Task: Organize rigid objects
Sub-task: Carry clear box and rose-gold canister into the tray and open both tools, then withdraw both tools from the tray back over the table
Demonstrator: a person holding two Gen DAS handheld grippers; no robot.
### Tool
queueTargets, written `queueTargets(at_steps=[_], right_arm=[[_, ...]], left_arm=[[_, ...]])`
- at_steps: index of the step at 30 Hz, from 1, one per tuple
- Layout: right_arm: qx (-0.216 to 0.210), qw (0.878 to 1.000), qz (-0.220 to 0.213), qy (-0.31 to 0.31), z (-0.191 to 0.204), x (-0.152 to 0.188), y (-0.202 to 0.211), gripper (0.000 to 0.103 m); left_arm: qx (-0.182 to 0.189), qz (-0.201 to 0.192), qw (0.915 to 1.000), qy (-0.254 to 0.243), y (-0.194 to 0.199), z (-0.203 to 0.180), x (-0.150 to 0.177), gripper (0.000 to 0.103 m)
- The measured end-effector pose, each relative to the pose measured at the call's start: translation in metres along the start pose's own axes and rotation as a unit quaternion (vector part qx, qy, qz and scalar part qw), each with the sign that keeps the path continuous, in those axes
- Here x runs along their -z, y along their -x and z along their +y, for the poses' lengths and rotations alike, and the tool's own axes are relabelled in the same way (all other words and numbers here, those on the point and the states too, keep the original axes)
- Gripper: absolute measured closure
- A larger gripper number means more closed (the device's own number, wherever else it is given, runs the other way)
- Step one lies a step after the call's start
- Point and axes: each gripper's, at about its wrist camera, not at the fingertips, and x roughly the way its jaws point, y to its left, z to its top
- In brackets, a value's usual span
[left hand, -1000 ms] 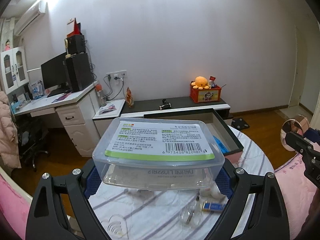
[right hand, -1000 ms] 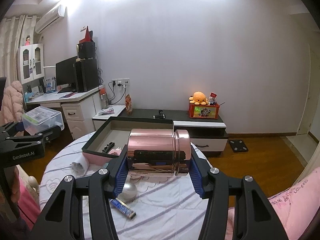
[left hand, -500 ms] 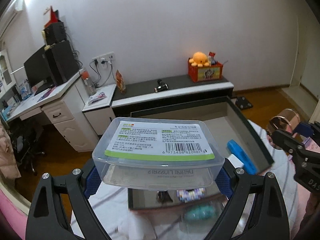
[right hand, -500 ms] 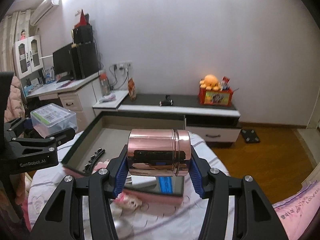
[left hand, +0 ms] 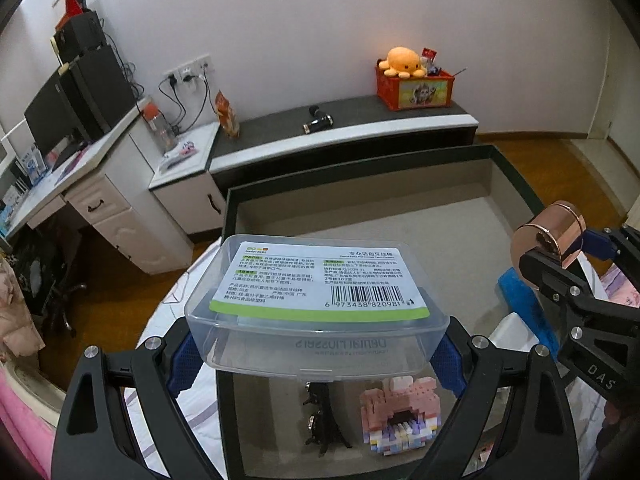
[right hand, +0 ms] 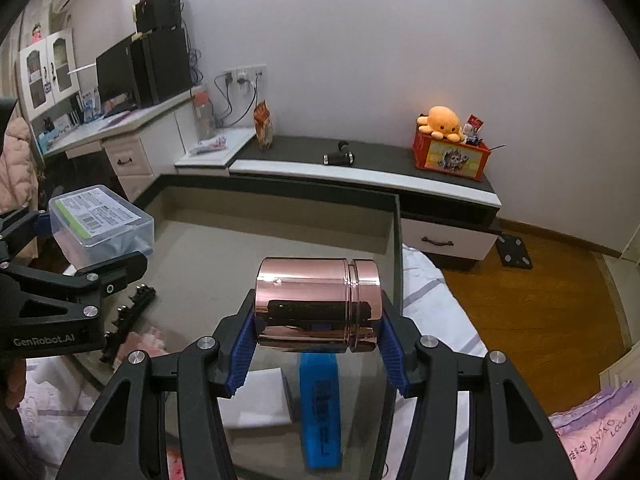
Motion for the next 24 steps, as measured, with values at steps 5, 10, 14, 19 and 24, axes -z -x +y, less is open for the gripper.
queueTargets(at_steps=[5, 10, 14, 19, 24], right_arm=[[-0.013, 1.0, 0.004, -0.012, -0.003, 0.0, -0.006, 0.048], [-0.012, 1.0, 0.017, -0.007, 0.0, -0.002, -0.012, 0.034], [-0.006, 1.0, -0.007, -0.007, 0.0, -0.004, 0.0, 0.022], [-0.005, 1.0, -0.003, -0.013, 0.0, -0.005, 0.001, 0.022], [-0.003, 1.0, 0.0, -0.019, -0.002, -0.003, 0.005, 0.022]], left_arm=[[0.002, 0.019, 0.9998, -0.005, -0.007, -0.003, 0.0, 0.01], [0.033, 0.058, 0.9975, 0.023, -0.017, 0.003, -0.002, 0.007], [0.011, 0.056, 0.9982, 0.02, -0.017, 0.005, 0.002, 0.007], [0.017, 0.052, 0.9984, 0.016, -0.009, 0.007, 0.005, 0.007], [0.008, 0.049, 0.9987, 0.015, 0.001, 0.011, 0.006, 0.007]])
